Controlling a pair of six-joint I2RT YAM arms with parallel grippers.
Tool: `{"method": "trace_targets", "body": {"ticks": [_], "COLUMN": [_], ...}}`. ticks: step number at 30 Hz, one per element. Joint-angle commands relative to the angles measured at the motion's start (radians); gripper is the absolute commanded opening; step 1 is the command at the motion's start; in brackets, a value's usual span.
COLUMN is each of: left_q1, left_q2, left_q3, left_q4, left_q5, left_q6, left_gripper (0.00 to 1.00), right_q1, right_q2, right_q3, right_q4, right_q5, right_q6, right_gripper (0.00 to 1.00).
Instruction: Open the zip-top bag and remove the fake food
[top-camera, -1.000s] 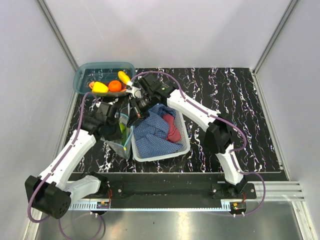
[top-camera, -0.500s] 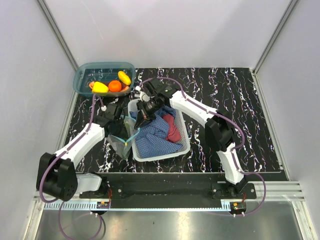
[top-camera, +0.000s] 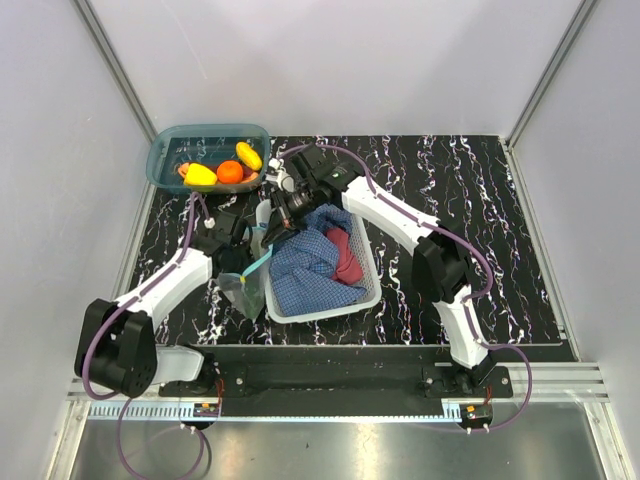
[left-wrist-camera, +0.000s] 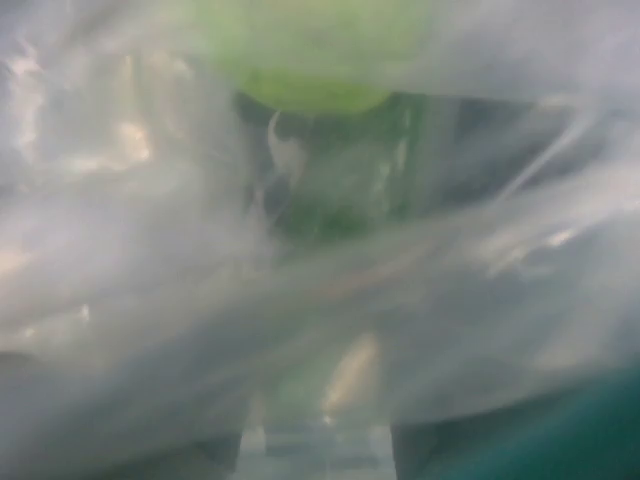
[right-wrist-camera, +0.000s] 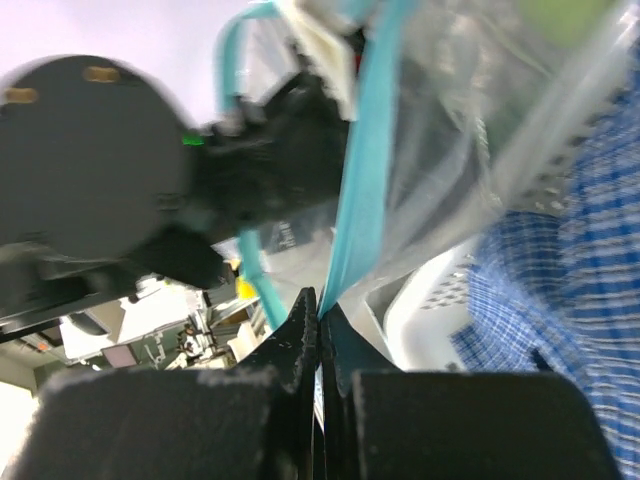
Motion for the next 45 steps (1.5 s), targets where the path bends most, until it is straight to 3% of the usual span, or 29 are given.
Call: {"method": "trace_targets", "body": {"ticks": [1,6,9,11,13,17,18,21,28,35,41,45], "left_q1": [-0.001,-0.004,-0.007,-0.016,-0.021,-0.021,-0.023,-0.024,-0.024,-0.023,-0.023,-0.021], "left_q2": [-0.014,0.04,0.074,0.098,0.132,0.17,0.166,0.095,-0.03,-0.107,-0.213,-0.271], "left_q3": [-0.021,-0.014,0.002,0.01,0.01,0.022,0.03,0.051,0.14,0.157,0.208,0.278], "left_q4": [0.015,0.032,0.042,0.041,0.042,0.039,0.038,0.036,-0.03,-0.066,-0.163,-0.237], "left_q5": [-0.03,-0.032,-0.013,-0.027,-0.039,-0.056,-0.056,-0.053,-0.018,0.1,0.162,0.189], "left_q6": [-0.015,-0.015,-0.006,-0.001,0.0,0.012,0.012,0.015,0.017,-0.04,-0.084,-0.046], "left_gripper": [0.52,0.52,0.59,0.69,0.69,0.54,0.42,0.26,0.0,0.0,0.0,0.0], "right_q1": [0.003,0.005,0.003,0.003,0.003,0.005,0.005,0.006,0.054,0.071,0.071,0.069], "right_q2": [-0.063,-0.069,-0.076,-0.08,-0.083,-0.089,-0.089,-0.099,-0.11,-0.055,0.046,0.048], "right_q3": [0.084,0.076,0.05,0.039,0.027,0.01,0.0,-0.037,-0.071,0.068,0.284,0.285], "right_q4": [0.03,0.034,0.053,0.057,0.063,0.071,0.07,0.07,0.048,-0.031,-0.263,-0.338], "right_q5": [-0.069,-0.065,-0.069,-0.068,-0.065,-0.066,-0.065,-0.062,-0.04,0.024,0.131,0.168], "right_q6": [0.056,0.066,0.076,0.075,0.075,0.073,0.069,0.044,-0.014,-0.045,-0.268,-0.374], "right_gripper": [0.0,0.0,0.0,0.0,0.0,0.0,0.0,0.0,0.0,0.0,0.0,0.0]}}
